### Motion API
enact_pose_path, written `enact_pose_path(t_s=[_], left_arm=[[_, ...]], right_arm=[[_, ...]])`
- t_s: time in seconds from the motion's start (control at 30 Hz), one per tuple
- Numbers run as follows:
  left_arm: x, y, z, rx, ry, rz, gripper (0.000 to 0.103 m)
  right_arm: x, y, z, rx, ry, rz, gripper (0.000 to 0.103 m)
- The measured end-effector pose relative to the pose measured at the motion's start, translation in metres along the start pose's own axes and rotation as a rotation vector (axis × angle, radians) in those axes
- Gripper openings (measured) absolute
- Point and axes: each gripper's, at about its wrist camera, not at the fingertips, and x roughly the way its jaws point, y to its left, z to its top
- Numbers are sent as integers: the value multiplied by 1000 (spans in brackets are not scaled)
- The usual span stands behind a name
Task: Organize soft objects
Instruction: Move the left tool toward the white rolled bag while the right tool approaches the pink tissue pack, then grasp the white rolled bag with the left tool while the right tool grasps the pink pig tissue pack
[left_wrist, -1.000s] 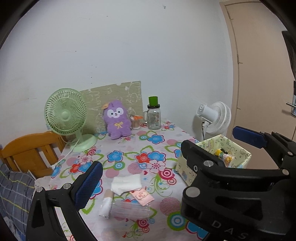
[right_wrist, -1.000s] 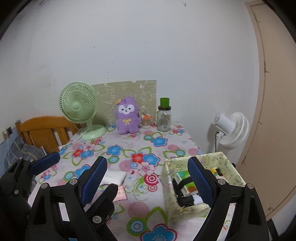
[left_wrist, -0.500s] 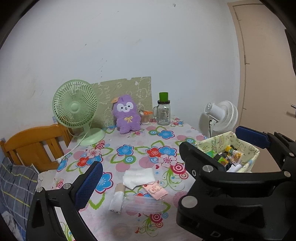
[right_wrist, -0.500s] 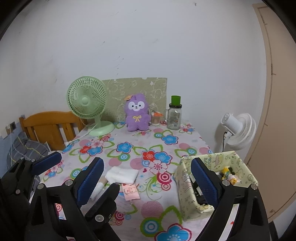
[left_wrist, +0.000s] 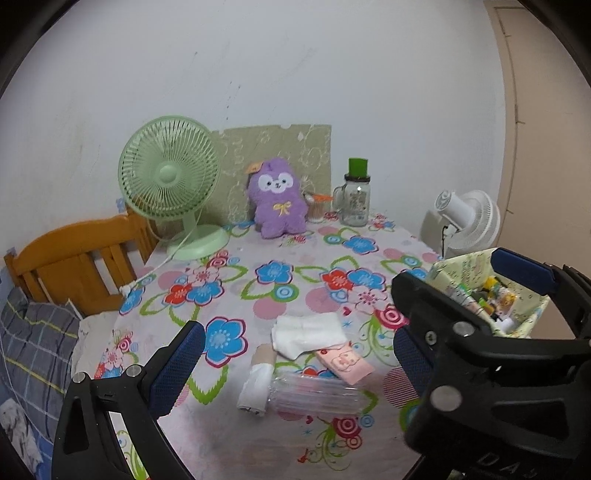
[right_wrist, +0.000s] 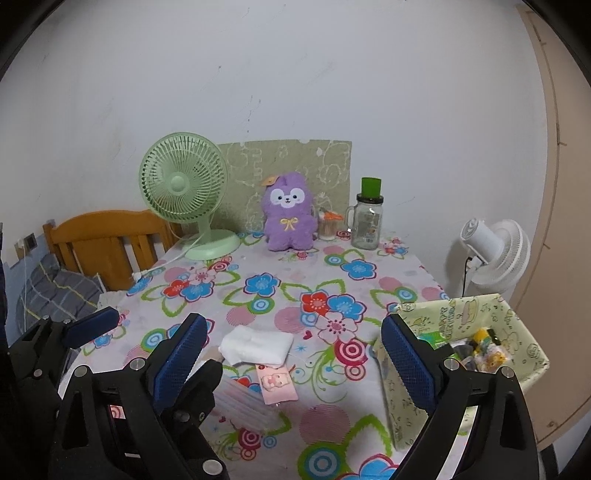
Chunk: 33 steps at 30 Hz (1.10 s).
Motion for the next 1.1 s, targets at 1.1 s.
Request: enact_pose_path(t_s=[1.1], left_arm=[[100, 36, -40, -78, 209, 81, 99]], right_arm=[[104, 5, -43, 1, 155, 24, 97]])
